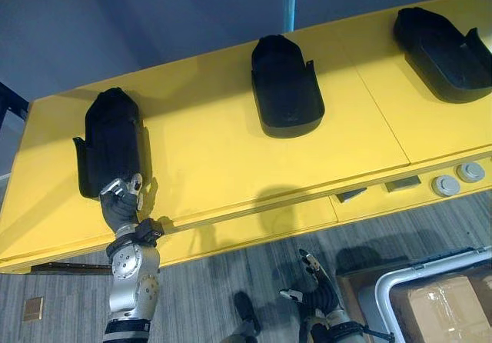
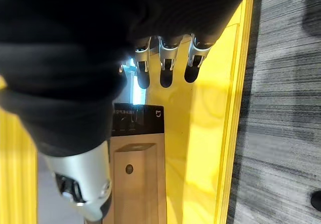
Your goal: Walk over and take plastic housings, then place them on the shelf
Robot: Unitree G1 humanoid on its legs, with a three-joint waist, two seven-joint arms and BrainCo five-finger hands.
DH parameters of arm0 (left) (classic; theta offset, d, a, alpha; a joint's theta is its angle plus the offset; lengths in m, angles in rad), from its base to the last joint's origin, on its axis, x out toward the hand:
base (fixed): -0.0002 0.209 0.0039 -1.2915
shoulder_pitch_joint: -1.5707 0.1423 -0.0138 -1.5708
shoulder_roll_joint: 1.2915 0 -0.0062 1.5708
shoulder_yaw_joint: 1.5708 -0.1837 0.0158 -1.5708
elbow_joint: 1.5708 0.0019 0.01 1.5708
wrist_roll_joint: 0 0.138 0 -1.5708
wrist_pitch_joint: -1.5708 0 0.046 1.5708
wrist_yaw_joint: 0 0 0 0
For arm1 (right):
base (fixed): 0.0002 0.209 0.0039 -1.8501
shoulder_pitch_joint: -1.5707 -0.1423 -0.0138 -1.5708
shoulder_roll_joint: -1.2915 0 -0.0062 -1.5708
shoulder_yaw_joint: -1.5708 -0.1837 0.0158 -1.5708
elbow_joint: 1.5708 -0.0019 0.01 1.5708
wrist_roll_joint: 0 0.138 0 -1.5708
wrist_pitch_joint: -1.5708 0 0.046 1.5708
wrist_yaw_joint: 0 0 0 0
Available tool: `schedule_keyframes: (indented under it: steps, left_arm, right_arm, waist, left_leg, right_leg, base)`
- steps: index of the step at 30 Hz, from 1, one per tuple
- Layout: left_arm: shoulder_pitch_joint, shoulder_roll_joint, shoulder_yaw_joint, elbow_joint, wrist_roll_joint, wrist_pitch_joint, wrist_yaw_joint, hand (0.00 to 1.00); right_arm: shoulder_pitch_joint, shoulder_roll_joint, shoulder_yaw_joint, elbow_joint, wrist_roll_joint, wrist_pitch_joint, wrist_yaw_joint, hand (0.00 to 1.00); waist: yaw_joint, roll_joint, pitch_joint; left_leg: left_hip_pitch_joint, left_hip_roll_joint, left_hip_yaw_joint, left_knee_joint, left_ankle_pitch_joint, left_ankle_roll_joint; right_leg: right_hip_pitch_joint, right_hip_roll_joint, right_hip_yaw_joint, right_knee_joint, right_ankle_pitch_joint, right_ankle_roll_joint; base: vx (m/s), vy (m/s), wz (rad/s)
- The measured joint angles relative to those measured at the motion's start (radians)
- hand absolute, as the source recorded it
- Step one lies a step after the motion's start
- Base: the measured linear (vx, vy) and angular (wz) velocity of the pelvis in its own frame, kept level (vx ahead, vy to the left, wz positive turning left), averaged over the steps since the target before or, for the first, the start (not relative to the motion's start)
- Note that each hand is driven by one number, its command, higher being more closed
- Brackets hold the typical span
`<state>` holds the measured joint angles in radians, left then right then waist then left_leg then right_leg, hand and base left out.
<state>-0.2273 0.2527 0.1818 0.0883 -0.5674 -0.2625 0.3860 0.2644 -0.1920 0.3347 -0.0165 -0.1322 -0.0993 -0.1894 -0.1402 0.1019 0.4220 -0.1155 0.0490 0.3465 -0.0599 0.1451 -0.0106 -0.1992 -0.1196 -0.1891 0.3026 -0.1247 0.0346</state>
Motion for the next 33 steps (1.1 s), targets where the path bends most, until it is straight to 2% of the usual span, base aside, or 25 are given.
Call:
schedule_keyframes:
  steps: [3,6,7,10,13,15,18,20,21,22,23,24,25,27,28,29,30,31,32,33]
  left_arm:
    - [-0.022,0.023,0.012,0.045,-0.001,-0.025,0.001,1.0]
    - [-0.042,0.026,0.029,0.057,-0.001,-0.028,0.002,1.0]
    - [-0.049,0.03,0.029,0.057,-0.001,-0.029,0.002,0.0]
    - [-0.053,0.031,0.029,0.046,-0.013,-0.035,-0.014,0.0]
    - [-0.003,0.022,0.025,-0.105,-0.042,-0.035,-0.045,0.0]
    - [0.108,-0.024,-0.017,-0.293,-0.038,-0.048,-0.078,0.0]
    - [0.267,-0.119,-0.126,-0.408,-0.01,-0.064,-0.111,0.0]
    - [0.372,-0.171,-0.175,-0.438,0.028,-0.065,-0.11,0.0]
    - [0.414,-0.198,-0.184,-0.445,0.043,-0.065,-0.109,0.0]
    - [0.453,-0.219,-0.191,-0.454,0.069,-0.065,-0.104,0.0]
    - [0.466,-0.222,-0.19,-0.459,0.081,-0.066,-0.102,0.0]
    - [0.481,-0.222,-0.19,-0.471,0.082,-0.078,-0.099,0.0]
    - [0.481,-0.223,-0.191,-0.486,0.082,-0.093,-0.091,0.0]
    - [0.472,-0.221,-0.203,-0.496,0.082,-0.11,-0.089,0.0]
    - [0.437,-0.215,-0.235,-0.486,0.085,-0.12,-0.09,0.0]
    - [0.41,-0.214,-0.254,-0.47,0.092,-0.12,-0.088,0.0]
    - [0.344,-0.206,-0.291,-0.424,0.1,-0.118,-0.084,0.0]
    - [0.288,-0.199,-0.316,-0.374,0.1,-0.117,-0.068,0.0]
    - [0.271,-0.196,-0.319,-0.353,0.1,-0.117,-0.059,0.0]
    - [0.246,-0.182,-0.318,-0.314,0.124,-0.115,-0.018,0.0]
  right_arm:
    - [0.001,0.002,0.0,-0.003,0.0,-0.001,0.004,0.0]
    - [0.004,0.002,0.0,-0.004,0.0,-0.002,0.005,0.0]
    - [0.004,0.002,0.0,-0.005,0.0,-0.003,0.005,0.0]
    - [0.006,0.006,0.0,-0.005,-0.007,-0.006,-0.007,0.0]
    - [0.007,0.028,-0.011,-0.006,-0.041,-0.013,-0.046,0.0]
    - [0.005,0.049,-0.042,-0.007,-0.045,-0.025,-0.096,0.0]
    - [0.0,0.062,-0.084,-0.006,-0.053,-0.028,-0.141,0.0]
    - [-0.019,0.071,-0.116,0.002,-0.052,-0.029,-0.156,0.0]
    - [-0.034,0.077,-0.131,0.008,-0.051,-0.03,-0.162,0.0]
    - [-0.053,0.075,-0.149,0.012,-0.051,-0.032,-0.164,0.0]
    - [-0.063,0.07,-0.154,0.016,-0.051,-0.033,-0.164,0.0]
    - [-0.076,0.059,-0.171,0.021,-0.048,-0.033,-0.164,0.0]
    - [-0.084,0.035,-0.187,0.032,-0.029,-0.032,-0.167,0.0]
    - [-0.079,0.018,-0.208,0.033,-0.004,-0.032,-0.171,0.0]
    - [-0.051,0.012,-0.254,0.02,0.047,-0.029,-0.183,0.0]
    - [-0.03,0.015,-0.282,0.004,0.059,-0.023,-0.186,0.0]
    - [0.025,0.019,-0.339,-0.035,0.084,-0.019,-0.19,0.0]
    - [0.078,0.034,-0.382,-0.055,0.111,-0.029,-0.19,0.0]
    - [0.092,0.035,-0.4,-0.055,0.119,-0.033,-0.189,0.0]
    - [0.102,0.043,-0.424,-0.051,0.128,-0.048,-0.179,0.0]
  waist:
    - [-0.007,-0.001,0.003]
    - [-0.013,-0.003,0.005]
    - [-0.013,-0.004,0.005]
    - [-0.013,-0.004,0.005]
    - [-0.012,-0.006,0.005]
    - [-0.008,-0.008,-0.004]
    - [0.008,-0.01,-0.049]
    - [0.029,-0.031,-0.076]
    - [0.046,-0.042,-0.089]
    - [0.06,-0.048,-0.104]
    - [0.06,-0.049,-0.113]
    - [0.064,-0.053,-0.128]
    - [0.079,-0.045,-0.149]
    - [0.088,-0.044,-0.171]
    - [0.084,-0.041,-0.205]
    - [0.073,-0.039,-0.212]
    - [0.044,-0.046,-0.209]
    - [0.03,-0.065,-0.203]
    - [0.029,-0.077,-0.199]
    - [0.02,-0.1,-0.187]
  left_leg:
    - [0.0,0.0,0.011,-0.001,0.0,0.0]
    - [0.0,0.0,0.011,-0.001,0.0,0.001]
    - [0.0,0.001,0.01,-0.001,0.001,0.001]
    - [0.006,0.001,0.006,-0.003,0.001,0.001]
    - [0.029,0.001,0.002,-0.011,0.001,0.002]
    - [0.058,0.002,0.003,-0.014,-0.007,-0.003]
    - [0.076,0.009,0.014,0.01,-0.037,-0.01]
    - [0.078,0.028,0.012,0.097,-0.086,-0.01]
    - [0.078,0.041,-0.02,0.169,-0.125,-0.014]
    - [0.075,0.06,-0.102,0.276,-0.177,-0.007]
    - [0.068,0.063,-0.145,0.321,-0.194,-0.002]
    - [0.049,0.061,-0.249,0.418,-0.229,-0.005]
    - [0.041,0.053,-0.391,0.507,-0.29,-0.027]
    - [0.057,0.047,-0.477,0.54,-0.332,-0.051]
    - [0.091,0.052,-0.514,0.517,-0.374,-0.083]
    - [0.113,0.056,-0.504,0.499,-0.393,-0.091]
    - [0.139,0.062,-0.458,0.482,-0.421,-0.099]
    - [0.184,0.072,-0.372,0.462,-0.449,-0.093]
    - [0.214,0.073,-0.327,0.448,-0.457,-0.083]
    - [0.268,0.066,-0.242,0.421,-0.461,-0.079]
  right_leg:
    - [-0.008,0.001,0.011,0.005,0.0,0.0]
    - [-0.008,0.002,0.011,0.004,0.0,0.0]
    - [-0.007,0.002,0.01,0.004,0.0,0.0]
    - [0.003,0.003,0.007,0.002,0.001,0.0]
    - [0.033,0.006,0.0,-0.015,0.001,0.0]
    - [0.069,0.01,0.001,-0.038,0.001,0.0]
    - [0.097,0.02,0.019,-0.074,0.004,0.004]
    - [0.12,0.032,0.066,-0.095,0.008,0.004]
    - [0.138,0.044,0.107,-0.109,0.014,0.002]
    - [0.166,0.063,0.172,-0.128,0.023,0.003]
    - [0.171,0.069,0.203,-0.129,0.028,-0.002]
    - [0.178,0.082,0.27,-0.128,0.032,-0.002]
    - [0.174,0.111,0.375,-0.121,0.044,0.001]
    - [0.151,0.141,0.459,-0.098,0.051,0.006]
    - [0.104,0.182,0.551,-0.055,0.055,0.017]
    - [0.088,0.197,0.574,-0.038,0.056,0.034]
    - [0.065,0.21,0.597,-0.012,0.057,0.052]
    - [0.038,0.222,0.583,0.03,0.061,0.061]
    - [0.029,0.223,0.563,0.045,0.067,0.07]
    - [0.021,0.207,0.478,0.038,0.106,0.065]
  base:
    - [-0.02,0.005,-0.09]
    - [0.0,0.0,0.0]
    - [0.0,0.0,0.0]
    - [0.01,-0.003,0.03]
    - [0.01,-0.003,0.03]
    - [0.04,0.001,-0.04]
    - [0.04,-0.001,-0.18]
    - [0.05,-0.04,-0.64]
    - [0.05,-0.103,-1.37]
    - [0.05,-0.117,-1.38]
    - [0.05,-0.061,-1.64]
    - [0.07,0.048,-2.0]
    - [0.07,0.124,-2.17]
    - [0.05,0.225,-2.0]
    - [0.03,0.295,-1.89]
    - [0.01,0.359,-1.88]
    - [-0.05,0.267,-1.53]
    - [-0.08,0.248,-1.64]
    - [-0.14,0.197,-2.07]
    - [-0.15,0.128,-1.81]
